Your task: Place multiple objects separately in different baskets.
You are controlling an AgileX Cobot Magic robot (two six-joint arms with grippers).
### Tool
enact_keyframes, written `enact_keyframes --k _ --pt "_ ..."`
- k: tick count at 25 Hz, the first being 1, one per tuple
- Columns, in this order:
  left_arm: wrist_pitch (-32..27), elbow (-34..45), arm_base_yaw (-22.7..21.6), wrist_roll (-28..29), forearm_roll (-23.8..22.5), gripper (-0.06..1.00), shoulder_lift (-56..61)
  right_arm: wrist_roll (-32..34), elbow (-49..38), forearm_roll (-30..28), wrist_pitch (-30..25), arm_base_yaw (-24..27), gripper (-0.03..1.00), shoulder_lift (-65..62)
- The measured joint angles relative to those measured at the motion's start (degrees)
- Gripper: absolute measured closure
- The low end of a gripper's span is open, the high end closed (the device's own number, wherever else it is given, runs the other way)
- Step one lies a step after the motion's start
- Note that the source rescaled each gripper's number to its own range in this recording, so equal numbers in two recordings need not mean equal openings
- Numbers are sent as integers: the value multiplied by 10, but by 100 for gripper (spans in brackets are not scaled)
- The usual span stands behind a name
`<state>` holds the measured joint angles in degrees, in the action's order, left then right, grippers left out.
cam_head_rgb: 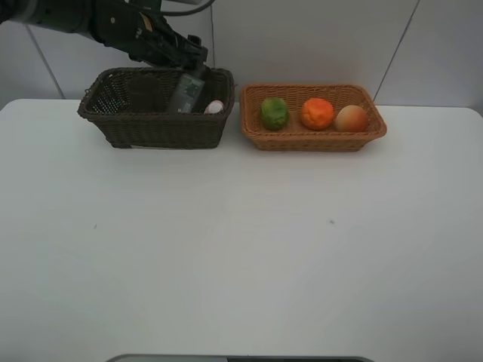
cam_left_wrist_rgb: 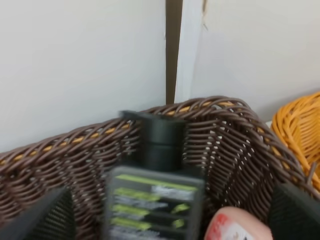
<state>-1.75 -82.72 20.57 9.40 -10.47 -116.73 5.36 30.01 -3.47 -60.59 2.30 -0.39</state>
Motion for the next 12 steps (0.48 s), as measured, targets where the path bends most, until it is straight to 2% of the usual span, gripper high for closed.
enact_keyframes --k 5,8,12 --pt "-74 21 -10 0 10 -5 56 0 0 0 0 0 7 0" --pt "-83 80 -38 0 17 -5 116 0 0 0 0 0 7 0" --pt "-92 182 -97 0 38 -5 227 0 0 0 0 0 7 0"
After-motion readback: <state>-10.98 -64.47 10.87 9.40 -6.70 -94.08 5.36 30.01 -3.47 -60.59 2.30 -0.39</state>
